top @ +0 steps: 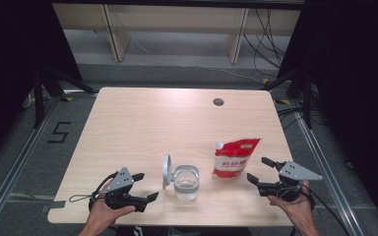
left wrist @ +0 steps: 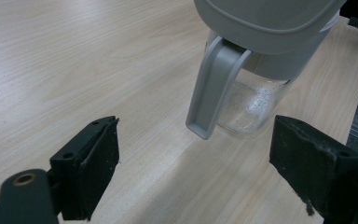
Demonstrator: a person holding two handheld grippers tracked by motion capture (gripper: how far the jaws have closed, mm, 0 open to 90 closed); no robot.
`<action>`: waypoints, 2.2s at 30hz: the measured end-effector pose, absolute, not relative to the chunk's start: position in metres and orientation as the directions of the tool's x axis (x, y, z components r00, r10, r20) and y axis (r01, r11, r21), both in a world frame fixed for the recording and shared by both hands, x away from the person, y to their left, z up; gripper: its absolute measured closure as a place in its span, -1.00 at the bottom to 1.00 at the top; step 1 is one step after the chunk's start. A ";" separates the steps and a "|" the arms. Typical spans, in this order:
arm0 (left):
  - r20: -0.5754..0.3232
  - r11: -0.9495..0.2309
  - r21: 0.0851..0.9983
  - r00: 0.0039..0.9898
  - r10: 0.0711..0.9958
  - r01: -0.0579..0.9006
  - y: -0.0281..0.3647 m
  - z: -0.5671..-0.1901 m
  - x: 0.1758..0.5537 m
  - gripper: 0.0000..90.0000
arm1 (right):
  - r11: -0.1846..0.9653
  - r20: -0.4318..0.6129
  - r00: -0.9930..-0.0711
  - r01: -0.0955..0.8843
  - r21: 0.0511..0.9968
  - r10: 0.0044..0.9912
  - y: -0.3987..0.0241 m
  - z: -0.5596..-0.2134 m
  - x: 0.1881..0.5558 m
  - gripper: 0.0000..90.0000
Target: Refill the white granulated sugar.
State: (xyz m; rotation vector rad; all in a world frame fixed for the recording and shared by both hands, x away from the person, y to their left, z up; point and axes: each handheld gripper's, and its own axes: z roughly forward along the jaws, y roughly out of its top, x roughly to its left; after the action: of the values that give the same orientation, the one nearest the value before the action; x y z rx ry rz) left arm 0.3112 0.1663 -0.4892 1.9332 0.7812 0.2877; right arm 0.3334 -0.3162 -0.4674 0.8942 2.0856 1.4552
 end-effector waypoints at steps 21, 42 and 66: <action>-0.124 -0.300 0.866 0.753 0.646 0.400 0.169 -0.489 0.312 -0.65 | 0.221 0.085 -0.786 0.273 0.936 0.612 -0.300 -0.477 0.381 -0.57; -0.099 -0.305 0.873 0.750 0.653 0.381 0.170 -0.487 0.311 -0.64 | 0.228 0.053 -0.691 0.309 0.923 0.721 -0.277 -0.471 0.349 0.02; -0.096 -0.312 0.874 0.762 0.640 0.372 0.169 -0.488 0.311 -0.64 | 0.171 0.071 -0.636 0.311 0.935 0.768 -0.258 -0.479 0.342 -0.09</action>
State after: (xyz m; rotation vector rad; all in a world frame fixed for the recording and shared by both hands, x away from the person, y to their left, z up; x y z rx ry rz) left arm 0.3110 0.1685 -0.4883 1.9364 0.7688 0.3293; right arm 0.3416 -0.2583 -0.4795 1.0186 2.0340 1.4653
